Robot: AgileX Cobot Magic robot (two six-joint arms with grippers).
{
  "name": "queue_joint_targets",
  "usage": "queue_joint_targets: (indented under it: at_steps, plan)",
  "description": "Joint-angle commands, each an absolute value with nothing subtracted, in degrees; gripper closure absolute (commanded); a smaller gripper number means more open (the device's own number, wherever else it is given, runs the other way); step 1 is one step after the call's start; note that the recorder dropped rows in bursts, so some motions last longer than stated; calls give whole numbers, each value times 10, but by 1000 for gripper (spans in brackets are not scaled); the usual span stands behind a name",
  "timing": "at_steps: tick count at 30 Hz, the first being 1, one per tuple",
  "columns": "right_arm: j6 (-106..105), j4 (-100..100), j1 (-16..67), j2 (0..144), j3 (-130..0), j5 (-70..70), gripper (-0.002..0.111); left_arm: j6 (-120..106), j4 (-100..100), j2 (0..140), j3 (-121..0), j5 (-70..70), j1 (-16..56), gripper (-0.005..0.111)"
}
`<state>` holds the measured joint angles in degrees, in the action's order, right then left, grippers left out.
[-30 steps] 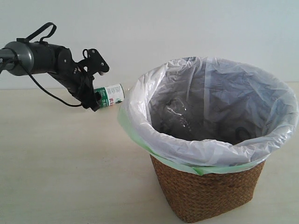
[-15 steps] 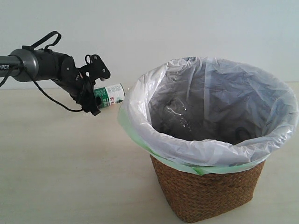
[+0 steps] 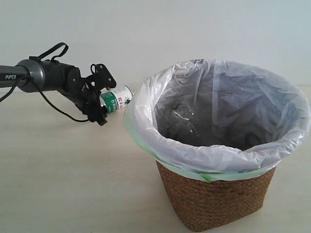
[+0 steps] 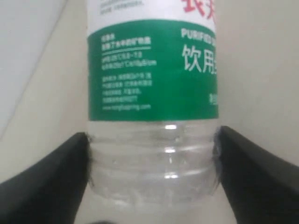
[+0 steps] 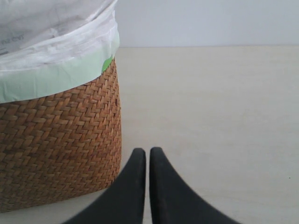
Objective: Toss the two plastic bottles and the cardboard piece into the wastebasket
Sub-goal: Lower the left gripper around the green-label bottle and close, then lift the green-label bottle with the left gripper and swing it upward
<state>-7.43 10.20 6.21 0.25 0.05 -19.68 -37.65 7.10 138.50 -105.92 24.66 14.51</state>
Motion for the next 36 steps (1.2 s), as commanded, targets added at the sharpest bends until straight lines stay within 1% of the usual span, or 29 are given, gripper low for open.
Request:
queue_joint_targets:
  at_steps: [1, 5, 11, 15, 17, 21, 23, 34, 35, 36]
  plan:
    - [-77, 98, 59, 0, 0, -192, 108, -336, 69, 1383, -1065, 223, 145, 52]
    - [-77, 98, 59, 0, 0, -192, 108, -332, 69, 1383, -1065, 214, 145, 66]
    - [-77, 98, 59, 0, 0, -192, 108, -323, 69, 1382, -1065, 229, 145, 81]
    - [-77, 98, 59, 0, 0, -192, 108, -323, 89, 1370, -1065, 310, 145, 97]
    - [-77, 98, 59, 0, 0, -192, 108, -316, 89, 1362, -1065, 344, 144, 102]
    - [-77, 98, 59, 0, 0, -192, 108, -308, 89, 1334, -1062, 442, 143, 102]
    - [-77, 98, 59, 0, 0, -192, 108, -297, 85, 1309, -1039, 478, 139, 102]
    - [-77, 98, 59, 0, 0, -192, 108, -286, -37, 1089, -783, 355, 82, 102]
    - [-77, 98, 59, 0, 0, -192, 108, -303, -81, 1038, -729, 323, 76, 102]
    - [-77, 98, 59, 0, 0, -192, 108, -314, -101, 1011, -707, 310, 76, 102]
